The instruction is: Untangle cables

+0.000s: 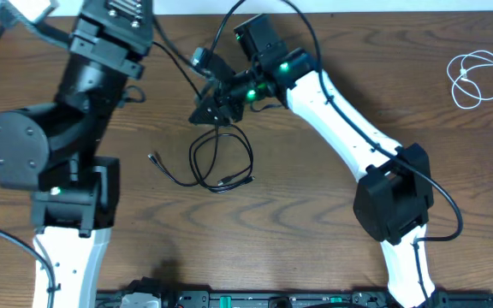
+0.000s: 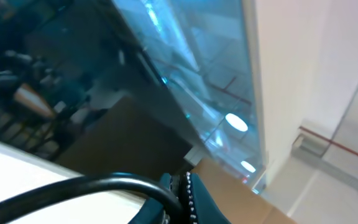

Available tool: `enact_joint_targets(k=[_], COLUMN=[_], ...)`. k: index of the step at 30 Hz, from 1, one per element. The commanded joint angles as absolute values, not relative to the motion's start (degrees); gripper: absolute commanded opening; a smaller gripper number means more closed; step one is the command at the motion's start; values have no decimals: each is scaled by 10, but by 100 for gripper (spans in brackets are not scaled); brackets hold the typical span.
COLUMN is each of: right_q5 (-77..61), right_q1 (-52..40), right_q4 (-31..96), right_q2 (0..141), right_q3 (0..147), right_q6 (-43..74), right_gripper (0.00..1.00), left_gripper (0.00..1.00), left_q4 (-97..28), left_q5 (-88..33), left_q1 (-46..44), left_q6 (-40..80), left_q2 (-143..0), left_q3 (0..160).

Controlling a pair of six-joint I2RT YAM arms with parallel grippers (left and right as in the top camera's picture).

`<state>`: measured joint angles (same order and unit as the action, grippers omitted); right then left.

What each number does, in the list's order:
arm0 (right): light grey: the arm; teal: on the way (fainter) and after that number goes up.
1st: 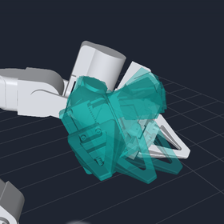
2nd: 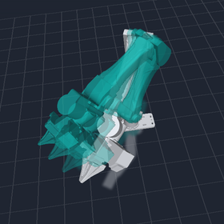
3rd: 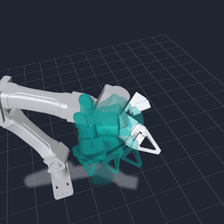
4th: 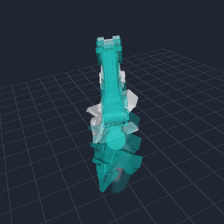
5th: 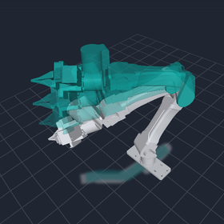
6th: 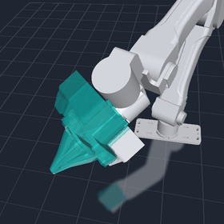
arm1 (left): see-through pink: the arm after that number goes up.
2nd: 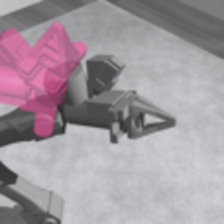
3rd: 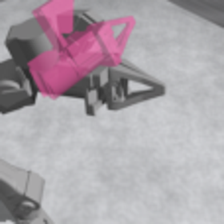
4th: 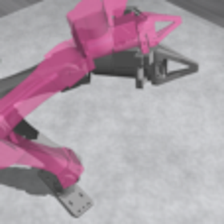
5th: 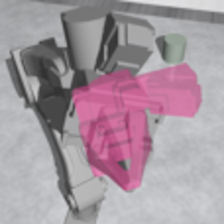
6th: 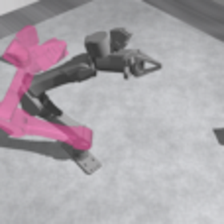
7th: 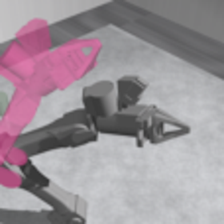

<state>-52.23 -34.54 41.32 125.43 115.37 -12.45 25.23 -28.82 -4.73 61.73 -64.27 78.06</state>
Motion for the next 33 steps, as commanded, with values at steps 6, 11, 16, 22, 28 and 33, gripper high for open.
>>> enact_joint_targets(k=[6,11,16,22,28,33], right_q5=[-519,-543,-527,-454,-392,-286], right_q1=[-277,-187,-84,63,157,217], right_q4=[423,422,434,492,559,616], right_q2=[1197,1126,1061,1038,1062,1080], right_q3=[1208,1253,1260,1260,1258,1258], right_q6=[13,96,124,124,84,66], right_gripper=[1,1,1,1,1,1], left_gripper=[8,8,30,60,62,63], left_q4=[32,-177,-306,-400,-446,-452], left_q5=[-480,-465,-431,-427,-392,-388], left_q1=[6,6,6,-15,-46,-60], left_q6=[524,365,296,202,157,146], left_q2=[-640,-651,-677,-730,-802,-848], left_q3=[794,794,793,778,775,775])
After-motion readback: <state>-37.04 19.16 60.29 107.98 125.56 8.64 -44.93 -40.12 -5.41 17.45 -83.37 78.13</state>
